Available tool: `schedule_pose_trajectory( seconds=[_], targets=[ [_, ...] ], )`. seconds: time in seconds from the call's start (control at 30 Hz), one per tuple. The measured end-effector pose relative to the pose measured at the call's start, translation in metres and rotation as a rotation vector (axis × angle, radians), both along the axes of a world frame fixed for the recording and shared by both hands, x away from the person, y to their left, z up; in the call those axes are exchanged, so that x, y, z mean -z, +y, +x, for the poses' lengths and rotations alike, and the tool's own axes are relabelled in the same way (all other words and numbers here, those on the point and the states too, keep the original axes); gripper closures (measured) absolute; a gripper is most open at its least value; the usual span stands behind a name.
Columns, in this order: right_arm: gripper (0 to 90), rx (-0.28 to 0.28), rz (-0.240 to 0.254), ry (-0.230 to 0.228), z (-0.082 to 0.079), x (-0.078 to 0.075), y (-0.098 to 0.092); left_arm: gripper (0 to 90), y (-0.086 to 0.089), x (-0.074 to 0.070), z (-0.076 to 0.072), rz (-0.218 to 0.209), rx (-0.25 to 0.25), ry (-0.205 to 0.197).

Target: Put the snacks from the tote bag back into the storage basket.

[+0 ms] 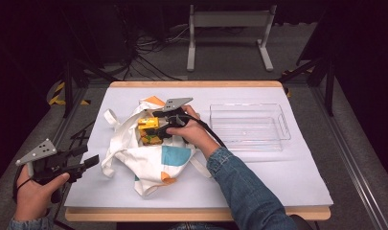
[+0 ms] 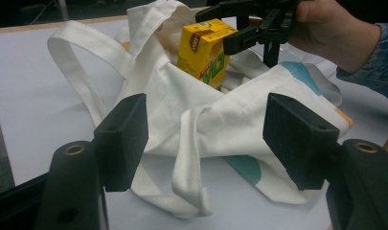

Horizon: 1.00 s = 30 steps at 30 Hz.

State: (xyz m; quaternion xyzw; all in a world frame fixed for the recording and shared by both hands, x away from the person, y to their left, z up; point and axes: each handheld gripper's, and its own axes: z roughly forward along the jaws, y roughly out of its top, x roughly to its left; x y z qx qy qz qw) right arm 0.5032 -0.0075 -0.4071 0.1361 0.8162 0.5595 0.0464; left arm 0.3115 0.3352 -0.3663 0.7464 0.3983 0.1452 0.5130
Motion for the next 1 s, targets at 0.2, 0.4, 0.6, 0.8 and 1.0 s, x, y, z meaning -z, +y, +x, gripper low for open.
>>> schedule_pose_trajectory(
  seconds=[0.2, 0.4, 0.6, 0.8, 1.0],
  targets=[
    [20.7, -0.009, -0.018, -0.015, -0.001, 0.002, 0.004, 33.4, -0.001, 0.001, 0.001, 0.001, 0.006, 0.001],
    [21.5, -0.019, -0.036, -0.012, -0.002, 0.005, 0.009, 33.5, -0.001, 0.001, 0.002, 0.003, 0.009, -0.001],
    [27.7, -0.031, -0.058, -0.014, -0.002, 0.008, 0.011, 33.6, -0.001, 0.001, 0.003, 0.004, 0.008, -0.001],
    [34.2, -0.027, -0.061, -0.026, -0.004, 0.006, 0.011, 33.4, -0.002, 0.001, 0.003, 0.005, 0.01, -0.003],
    [44.9, -0.041, -0.098, -0.039, -0.006, 0.003, 0.007, 33.0, -0.002, 0.002, 0.003, 0.009, 0.01, -0.001]
  ],
)
